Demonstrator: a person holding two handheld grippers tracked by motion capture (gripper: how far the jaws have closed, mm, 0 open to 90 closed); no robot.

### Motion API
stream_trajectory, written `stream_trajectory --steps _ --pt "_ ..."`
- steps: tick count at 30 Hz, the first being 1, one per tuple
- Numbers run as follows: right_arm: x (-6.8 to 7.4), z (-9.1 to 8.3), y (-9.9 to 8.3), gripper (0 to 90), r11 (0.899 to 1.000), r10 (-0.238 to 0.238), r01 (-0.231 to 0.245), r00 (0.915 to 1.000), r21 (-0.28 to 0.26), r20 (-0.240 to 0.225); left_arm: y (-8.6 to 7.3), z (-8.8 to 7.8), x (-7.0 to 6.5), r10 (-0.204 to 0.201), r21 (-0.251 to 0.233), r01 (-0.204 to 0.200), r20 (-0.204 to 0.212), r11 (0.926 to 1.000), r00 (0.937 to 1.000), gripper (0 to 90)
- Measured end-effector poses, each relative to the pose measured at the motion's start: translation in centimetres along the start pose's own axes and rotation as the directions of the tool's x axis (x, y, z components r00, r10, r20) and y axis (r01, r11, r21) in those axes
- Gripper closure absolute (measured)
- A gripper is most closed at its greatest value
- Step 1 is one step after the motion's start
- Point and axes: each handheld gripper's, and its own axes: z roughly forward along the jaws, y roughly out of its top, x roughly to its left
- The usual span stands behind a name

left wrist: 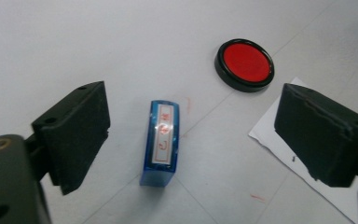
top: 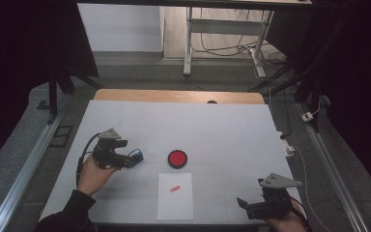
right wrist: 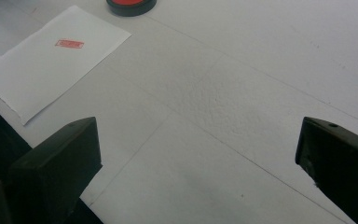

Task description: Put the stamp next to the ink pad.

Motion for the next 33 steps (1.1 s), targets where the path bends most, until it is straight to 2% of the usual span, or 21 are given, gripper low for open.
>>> stream_trajectory --steps 5,18,22,30,33 --pt "0.1 0.0 0.0 0.2 1.0 -0.003 0.003 1.0 0.003 0.001 0.1 -0.6 -0.6 -0.008 -0.008 0.008 0.036 0.9999 0.9993 5.2" --pt "0.1 0.1 0.1 0.2 1.0 -0.002 0.002 1.0 0.005 -0.002 -1.0 -2.9 -2.2 0.024 -0.057 -0.021 0.059 0.9982 0.998 0.8" --pt "0.1 0.1 0.1 0.1 1.0 0.002 -0.002 1.0 0.007 -0.002 -1.4 -3.6 -2.6 0.024 -0.069 -0.019 0.08 0.9974 0.9965 0.0" --pt "0.1 0.1 0.1 0.1 1.0 0.003 -0.003 1.0 0.01 -0.003 -2.5 -5.0 -3.7 0.027 -0.088 -0.02 0.086 0.9959 0.9959 0.0" --pt "0.1 0.1 0.1 0.1 1.0 0.004 -0.004 1.0 0.012 -0.003 -3.2 -5.5 -3.9 0.028 -0.088 -0.021 0.076 0.9959 0.9967 0.0"
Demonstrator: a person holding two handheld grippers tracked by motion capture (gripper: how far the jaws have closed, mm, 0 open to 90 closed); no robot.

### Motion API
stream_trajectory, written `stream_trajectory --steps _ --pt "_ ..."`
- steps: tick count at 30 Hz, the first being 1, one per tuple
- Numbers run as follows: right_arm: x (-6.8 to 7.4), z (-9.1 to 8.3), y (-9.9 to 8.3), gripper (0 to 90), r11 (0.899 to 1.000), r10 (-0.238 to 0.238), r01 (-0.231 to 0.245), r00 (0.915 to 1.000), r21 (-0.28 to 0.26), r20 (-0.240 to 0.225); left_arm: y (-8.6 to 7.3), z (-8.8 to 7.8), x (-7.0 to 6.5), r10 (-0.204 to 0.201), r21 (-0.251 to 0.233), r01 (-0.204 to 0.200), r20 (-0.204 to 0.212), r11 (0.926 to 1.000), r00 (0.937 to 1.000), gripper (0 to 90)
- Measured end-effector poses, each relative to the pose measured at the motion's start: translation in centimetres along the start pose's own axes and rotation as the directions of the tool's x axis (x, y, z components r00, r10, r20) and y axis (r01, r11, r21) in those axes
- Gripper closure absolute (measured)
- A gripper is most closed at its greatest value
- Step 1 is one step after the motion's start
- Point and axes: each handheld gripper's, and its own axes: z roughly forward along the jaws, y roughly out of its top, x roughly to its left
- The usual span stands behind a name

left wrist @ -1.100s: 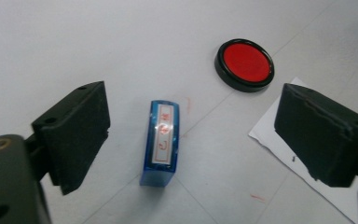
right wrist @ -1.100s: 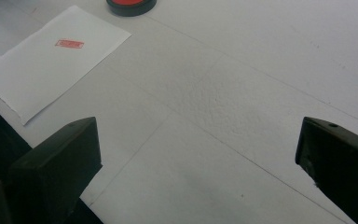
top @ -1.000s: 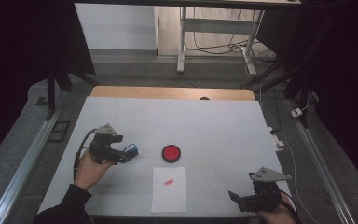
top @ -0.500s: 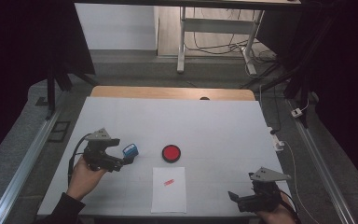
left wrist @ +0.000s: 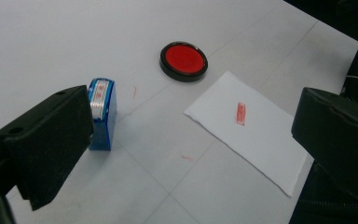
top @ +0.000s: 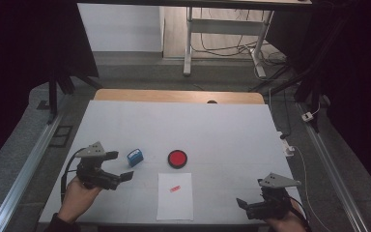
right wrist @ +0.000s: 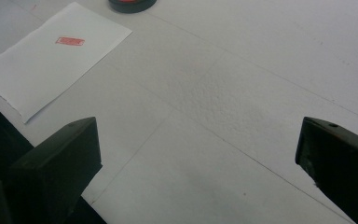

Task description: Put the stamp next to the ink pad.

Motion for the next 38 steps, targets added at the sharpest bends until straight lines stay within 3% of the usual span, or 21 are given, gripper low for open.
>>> stream_trajectory --steps 14,22,27,30,38 --pt "0.0 0.0 0.0 0.1 1.0 0.0 0.0 1.0 0.006 0.004 -3.0 -2.3 -1.2 0.001 0.024 0.0 -0.034 0.9997 0.9994 0.0" --pt "0.0 0.1 0.0 0.1 1.0 0.0 0.0 1.0 0.007 0.005 -5.0 -3.8 -1.4 -0.04 0.019 0.041 -0.043 0.999 0.9983 0.0" --pt "0.1 0.0 0.0 0.2 1.0 0.001 -0.001 1.0 0.011 0.008 -6.3 -4.4 -1.5 -0.066 0.046 0.068 -0.057 0.9966 0.9962 0.0" --pt "0.1 0.0 0.0 0.1 1.0 0.001 -0.001 0.9999 0.013 0.013 -6.7 -4.6 -1.7 -0.06 0.071 0.067 -0.096 0.9952 0.9935 0.0" --pt "0.1 0.1 0.0 0.1 1.0 -0.004 0.004 0.9999 0.016 0.017 -6.5 -4.1 -2.0 -0.028 0.118 0.042 -0.117 0.9921 0.9928 0.0"
